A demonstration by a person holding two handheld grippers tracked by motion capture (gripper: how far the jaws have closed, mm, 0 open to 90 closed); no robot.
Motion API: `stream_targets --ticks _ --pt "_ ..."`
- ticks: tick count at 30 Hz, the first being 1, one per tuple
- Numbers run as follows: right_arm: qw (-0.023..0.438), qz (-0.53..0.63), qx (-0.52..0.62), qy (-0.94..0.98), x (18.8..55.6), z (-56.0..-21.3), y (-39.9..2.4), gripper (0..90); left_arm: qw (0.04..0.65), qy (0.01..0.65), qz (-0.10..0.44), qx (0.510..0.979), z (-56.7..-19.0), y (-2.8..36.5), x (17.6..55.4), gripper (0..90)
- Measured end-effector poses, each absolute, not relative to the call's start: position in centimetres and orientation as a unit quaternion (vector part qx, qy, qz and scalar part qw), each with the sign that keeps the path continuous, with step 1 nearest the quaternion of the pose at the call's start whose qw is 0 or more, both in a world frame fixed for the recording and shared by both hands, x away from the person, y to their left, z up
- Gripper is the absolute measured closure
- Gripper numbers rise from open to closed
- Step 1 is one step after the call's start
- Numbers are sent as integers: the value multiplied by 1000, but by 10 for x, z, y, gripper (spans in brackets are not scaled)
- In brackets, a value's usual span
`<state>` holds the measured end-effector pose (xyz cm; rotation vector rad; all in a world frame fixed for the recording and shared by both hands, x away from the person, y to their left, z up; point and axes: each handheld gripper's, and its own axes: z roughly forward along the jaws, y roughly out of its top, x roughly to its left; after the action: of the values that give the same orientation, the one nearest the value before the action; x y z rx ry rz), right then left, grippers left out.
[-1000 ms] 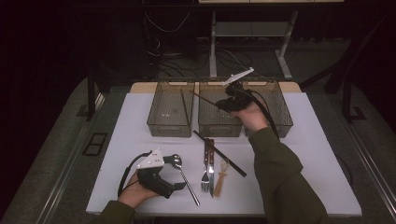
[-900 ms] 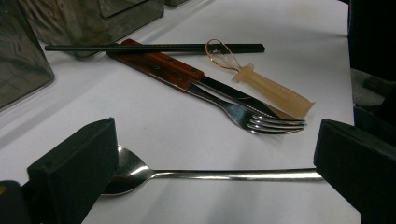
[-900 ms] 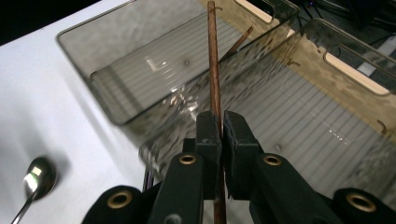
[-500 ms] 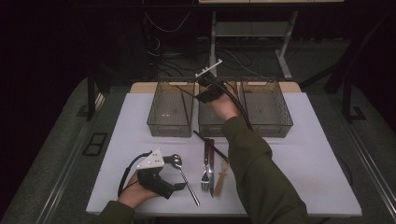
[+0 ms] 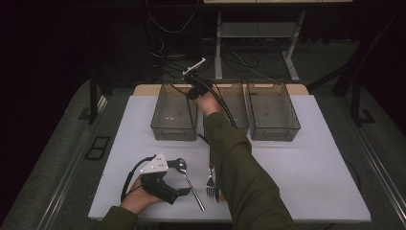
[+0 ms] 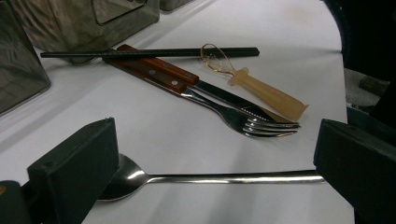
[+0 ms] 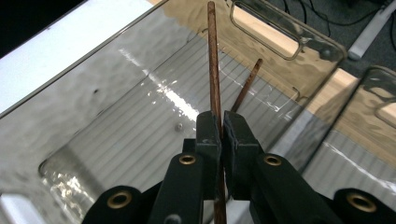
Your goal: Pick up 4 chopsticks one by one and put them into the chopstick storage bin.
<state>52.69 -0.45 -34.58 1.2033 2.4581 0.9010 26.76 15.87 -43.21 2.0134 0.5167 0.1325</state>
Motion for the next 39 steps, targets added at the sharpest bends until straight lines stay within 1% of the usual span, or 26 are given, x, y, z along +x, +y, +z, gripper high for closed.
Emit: stream_targets --ticks 7,13,18,19,24,35,37,39 --pt "126 296 422 848 540 -358 15 853 507 215 55 833 -432 159 269 0" --pt "119 294 421 850 544 -365 29 853 506 213 52 834 -432 159 268 0" --pt "123 292 423 849 544 -366 33 837 506 212 52 835 -432 159 269 0" --pt "124 294 421 849 544 -366 33 792 505 212 52 835 -432 159 269 0" --pt "126 297 412 852 542 -362 33 758 507 213 52 834 -432 159 269 0" --pt "117 336 395 847 530 -347 17 611 505 215 54 834 -432 160 269 0" --pt "114 346 390 846 526 -345 10 566 505 216 54 834 -432 160 269 0" --pt "111 352 387 845 522 -344 3 500 504 216 55 834 -432 160 269 0"
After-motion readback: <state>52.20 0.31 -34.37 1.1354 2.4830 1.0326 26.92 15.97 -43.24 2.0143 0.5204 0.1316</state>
